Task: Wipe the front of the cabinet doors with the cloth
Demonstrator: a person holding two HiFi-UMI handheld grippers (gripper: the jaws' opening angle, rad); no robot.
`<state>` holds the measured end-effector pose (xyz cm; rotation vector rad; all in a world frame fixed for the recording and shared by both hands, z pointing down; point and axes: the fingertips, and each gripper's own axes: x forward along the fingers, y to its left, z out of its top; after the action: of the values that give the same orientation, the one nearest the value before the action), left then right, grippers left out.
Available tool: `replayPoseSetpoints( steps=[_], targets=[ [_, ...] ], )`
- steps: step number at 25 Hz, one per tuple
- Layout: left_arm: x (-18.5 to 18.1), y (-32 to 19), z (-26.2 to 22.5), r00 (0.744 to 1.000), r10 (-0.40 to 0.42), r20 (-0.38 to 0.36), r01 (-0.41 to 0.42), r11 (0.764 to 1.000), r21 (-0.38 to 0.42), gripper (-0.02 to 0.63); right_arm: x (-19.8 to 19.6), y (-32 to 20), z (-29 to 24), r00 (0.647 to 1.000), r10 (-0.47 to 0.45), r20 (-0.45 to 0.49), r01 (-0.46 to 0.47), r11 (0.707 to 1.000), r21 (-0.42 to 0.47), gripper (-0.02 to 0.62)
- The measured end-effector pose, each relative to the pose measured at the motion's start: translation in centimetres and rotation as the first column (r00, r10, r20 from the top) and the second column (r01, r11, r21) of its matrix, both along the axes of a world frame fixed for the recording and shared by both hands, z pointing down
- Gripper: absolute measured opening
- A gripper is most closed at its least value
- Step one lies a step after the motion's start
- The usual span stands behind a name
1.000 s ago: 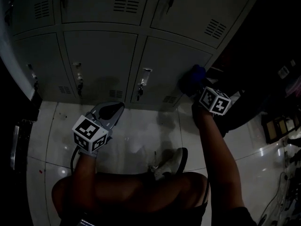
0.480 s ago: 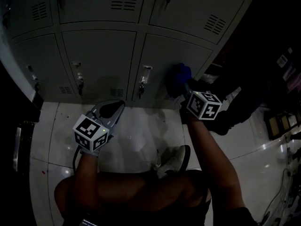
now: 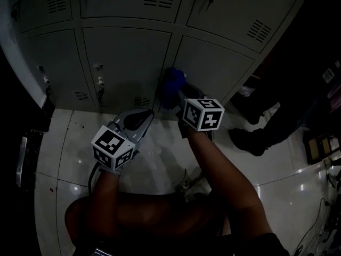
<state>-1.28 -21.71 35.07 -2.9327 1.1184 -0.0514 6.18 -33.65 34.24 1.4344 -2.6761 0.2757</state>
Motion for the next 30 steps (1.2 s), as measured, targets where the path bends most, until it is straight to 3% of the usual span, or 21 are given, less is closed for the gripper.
replayPoseSetpoints(
  steps=[9,20,30],
  targets=[
    [-0.4,-0.2,0.1,1.0,-0.004,-0.003,0.004,1.0,-0.005,0.0,2.7,-1.9,0.8,0.998,0.058,-0.021,-0.058,0.998,-0.026,0.077],
    [0.0,-0.2,0.7,1.0,0.001,0.023,0.0,1.0,-0.014,0.0,12.8,-2.0,1.5,0.98,0.184,-0.07,-0.186,0.982,-0.031,0.077],
    [0.3,-0.3,1.0,0.999,0.007,0.032,-0.006,1.0,-0.016,0.0,23.0,-1.9,2.5,0.931,0.363,-0.024,-0.364,0.929,-0.074,0.077]
  ],
)
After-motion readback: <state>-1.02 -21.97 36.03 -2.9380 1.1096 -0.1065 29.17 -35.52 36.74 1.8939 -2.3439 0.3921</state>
